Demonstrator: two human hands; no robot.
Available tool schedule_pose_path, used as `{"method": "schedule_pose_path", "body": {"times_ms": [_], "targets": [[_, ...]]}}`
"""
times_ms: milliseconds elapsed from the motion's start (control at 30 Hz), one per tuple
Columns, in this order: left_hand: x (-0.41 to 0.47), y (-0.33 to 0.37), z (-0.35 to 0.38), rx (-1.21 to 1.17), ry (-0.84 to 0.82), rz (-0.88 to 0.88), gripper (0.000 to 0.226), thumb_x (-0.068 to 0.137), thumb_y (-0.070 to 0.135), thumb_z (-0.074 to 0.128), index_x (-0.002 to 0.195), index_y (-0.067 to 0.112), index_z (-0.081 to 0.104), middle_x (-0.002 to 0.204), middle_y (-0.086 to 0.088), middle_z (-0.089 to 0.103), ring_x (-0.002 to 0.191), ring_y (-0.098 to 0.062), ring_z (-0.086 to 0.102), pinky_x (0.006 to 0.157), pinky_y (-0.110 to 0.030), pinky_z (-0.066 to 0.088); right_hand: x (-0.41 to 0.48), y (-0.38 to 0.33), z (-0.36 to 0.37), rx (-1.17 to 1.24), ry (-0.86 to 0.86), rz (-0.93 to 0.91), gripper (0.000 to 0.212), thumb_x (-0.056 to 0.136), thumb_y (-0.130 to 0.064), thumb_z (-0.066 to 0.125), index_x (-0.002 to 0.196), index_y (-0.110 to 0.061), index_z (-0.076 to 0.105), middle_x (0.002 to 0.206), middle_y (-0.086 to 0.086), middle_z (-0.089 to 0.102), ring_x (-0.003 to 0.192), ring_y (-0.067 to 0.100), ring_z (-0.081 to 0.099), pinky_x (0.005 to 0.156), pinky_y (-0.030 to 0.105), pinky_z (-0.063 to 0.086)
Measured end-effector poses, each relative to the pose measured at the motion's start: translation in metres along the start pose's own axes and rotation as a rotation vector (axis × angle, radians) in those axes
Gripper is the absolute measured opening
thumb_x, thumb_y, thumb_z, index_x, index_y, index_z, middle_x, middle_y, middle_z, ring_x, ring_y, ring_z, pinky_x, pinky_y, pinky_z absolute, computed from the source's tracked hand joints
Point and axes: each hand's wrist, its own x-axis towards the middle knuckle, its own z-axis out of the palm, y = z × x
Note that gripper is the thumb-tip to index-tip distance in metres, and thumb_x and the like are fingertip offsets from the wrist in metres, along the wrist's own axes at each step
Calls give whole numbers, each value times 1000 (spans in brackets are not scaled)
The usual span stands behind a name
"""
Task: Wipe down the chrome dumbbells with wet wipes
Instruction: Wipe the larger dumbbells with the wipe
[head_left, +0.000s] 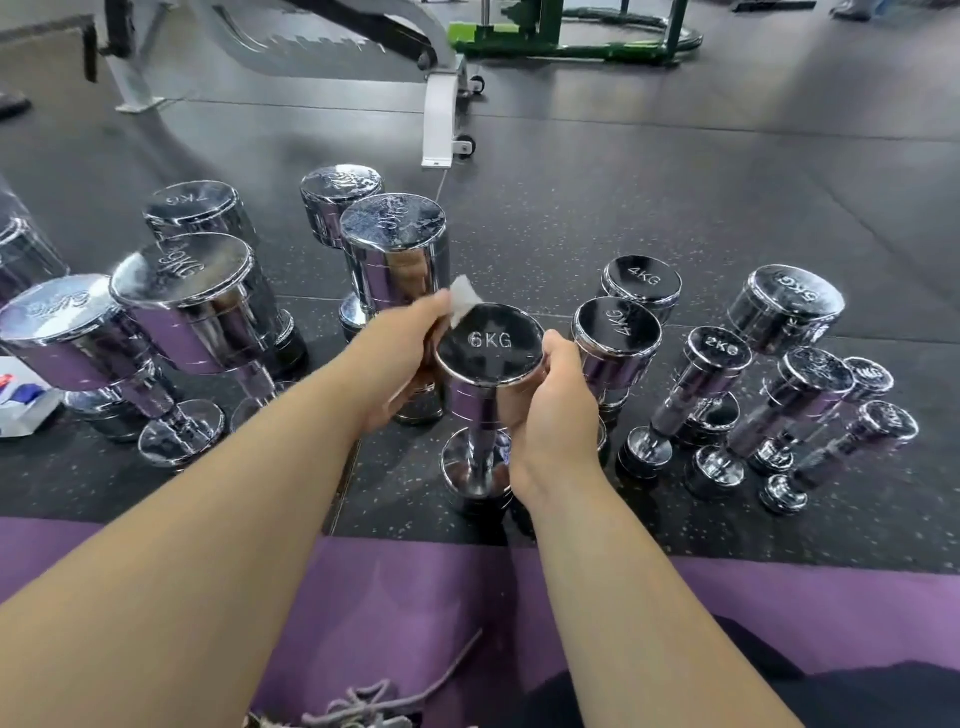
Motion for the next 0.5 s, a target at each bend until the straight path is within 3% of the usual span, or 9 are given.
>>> {"method": "schedule_pose_path", "body": {"times_ms": [33,100,167,200,267,333,400,500], "targets": [[-2,7,0,-26,-30,14,28,98,33,55,106,9,66,104,-9,69,85,-15,64,90,-27,51,-2,-1,0,-13,0,1,33,97,-41,47,110,-18,67,96,-3,73,79,11,70,60,26,55],[-9,11,-3,-46,-161,45,24,95,36,57,96,13,65,81,1,65,68,-8,59,73,-17,49,-5,1,-1,-54,14,-5,38,94,-45,48,114,-19,68,103,-2,74,96,17,70,82,35,58],[-7,16,2,36,-185,-19,24,93,38,55,80,21,66,66,6,59,64,-11,51,65,-20,38,-8,1,-4,-145,55,2,45,85,-55,52,111,-22,68,104,-2,74,101,20,68,94,44,54],[-4,19,3,72,-176,-87,27,93,38,54,75,22,67,72,6,62,70,-14,54,70,-23,41,-10,1,-5,-193,74,19,47,84,-59,52,109,-22,68,103,-2,73,97,20,68,90,43,55],[-4,21,6,63,-144,-211,28,95,44,50,85,25,69,94,2,72,87,-21,66,85,-35,50,-12,-2,-10,-257,64,73,52,83,-64,53,105,-19,67,91,-1,69,82,18,65,71,34,58],[-9,13,3,82,-166,-257,42,95,57,44,96,24,70,104,-3,74,94,-25,69,80,-41,55,-15,-8,-10,-299,18,110,49,86,-62,55,91,-14,65,73,0,64,67,18,62,58,28,54],[-15,6,1,126,-99,-248,51,95,62,40,98,17,64,100,-6,71,87,-24,67,71,-37,57,-16,-14,-8,-345,20,117,45,89,-56,57,78,-13,62,65,2,59,58,18,58,54,27,51],[-24,7,12,128,-27,-200,46,99,55,36,100,18,64,90,-11,68,78,-25,64,60,-32,57,-14,-19,-4,-411,45,116,53,88,-58,54,95,-7,67,85,11,68,58,19,61,52,27,53]]}}
